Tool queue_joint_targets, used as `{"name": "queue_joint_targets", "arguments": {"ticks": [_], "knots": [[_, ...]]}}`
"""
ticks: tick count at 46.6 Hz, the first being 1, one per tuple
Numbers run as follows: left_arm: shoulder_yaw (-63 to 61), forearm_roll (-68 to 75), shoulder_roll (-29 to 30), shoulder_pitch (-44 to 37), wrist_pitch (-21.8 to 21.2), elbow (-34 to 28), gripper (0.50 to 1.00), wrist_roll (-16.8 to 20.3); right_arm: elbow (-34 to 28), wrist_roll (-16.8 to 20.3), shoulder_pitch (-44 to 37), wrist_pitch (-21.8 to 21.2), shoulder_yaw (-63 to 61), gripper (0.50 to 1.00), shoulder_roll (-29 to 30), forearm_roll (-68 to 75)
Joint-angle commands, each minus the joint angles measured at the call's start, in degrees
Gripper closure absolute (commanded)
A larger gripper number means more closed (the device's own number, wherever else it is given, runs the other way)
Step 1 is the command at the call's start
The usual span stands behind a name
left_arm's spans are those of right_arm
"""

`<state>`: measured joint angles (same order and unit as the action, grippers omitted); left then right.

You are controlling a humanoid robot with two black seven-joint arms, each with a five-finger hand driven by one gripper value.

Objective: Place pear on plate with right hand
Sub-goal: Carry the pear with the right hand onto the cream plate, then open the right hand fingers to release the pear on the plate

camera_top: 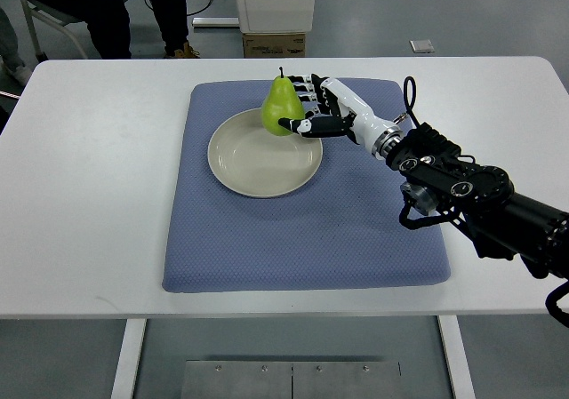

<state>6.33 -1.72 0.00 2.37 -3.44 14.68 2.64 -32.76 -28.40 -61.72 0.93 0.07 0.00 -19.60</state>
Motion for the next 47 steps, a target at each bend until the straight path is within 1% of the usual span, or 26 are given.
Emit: {"name": "queue_joint_targets", "arguments": {"ticks": [1, 9, 20, 29, 39, 40, 41, 42, 43, 45, 47], "knots": [[0.00, -0.03, 0.00, 0.00, 0.02, 0.00, 0.500, 0.00, -2.05, -0.08, 0.19, 0.13, 0.10, 1.000, 0.00, -0.08], [0.00, -0.03, 0.00, 0.00, 0.02, 0.00, 0.500, 0.00, -4.07, -0.69, 0.72, 0.21, 0.72, 1.000, 0.00, -0.79], [0.00, -0.03, 0.00, 0.00, 0.02, 0.00, 0.500, 0.00, -3.98, -0.87, 2.21, 0.30, 2.03, 1.000, 0.00, -1.84], [0.00, 0.05, 0.00, 0.00, 0.02, 0.00, 0.500, 0.00, -3.63, -0.87, 3.27, 2.67, 2.48, 1.000, 0.00, -1.93], [0.00, -0.03, 0.00, 0.00, 0.02, 0.00, 0.500, 0.00, -2.40, -0.87, 3.71, 3.20, 2.21, 1.000, 0.00, -1.67], [0.00, -0.03, 0.00, 0.00, 0.02, 0.00, 0.500, 0.00, -2.40, -0.87, 3.71, 3.72, 2.12, 0.945, 0.00, -1.67], [0.00, -0.03, 0.00, 0.00, 0.02, 0.00, 0.500, 0.00, -2.40, -0.87, 3.71, 4.25, 2.12, 0.921, 0.00, -1.67], [0.00, -0.03, 0.00, 0.00, -0.07, 0.00, 0.500, 0.00, -2.40, -0.87, 3.80, 4.95, 2.12, 0.913, 0.00, -1.67], [0.00, -0.03, 0.00, 0.00, -0.07, 0.00, 0.500, 0.00, -2.40, -0.87, 3.80, 5.39, 2.12, 0.894, 0.00, -1.58], [0.00, 0.05, 0.00, 0.00, 0.02, 0.00, 0.500, 0.00, -2.40, -0.87, 3.88, 6.10, 2.12, 0.827, 0.00, -1.58], [0.00, -0.03, 0.00, 0.00, 0.02, 0.00, 0.500, 0.00, -2.40, -0.87, 3.97, 6.28, 2.12, 0.773, 0.00, -1.49]]}}
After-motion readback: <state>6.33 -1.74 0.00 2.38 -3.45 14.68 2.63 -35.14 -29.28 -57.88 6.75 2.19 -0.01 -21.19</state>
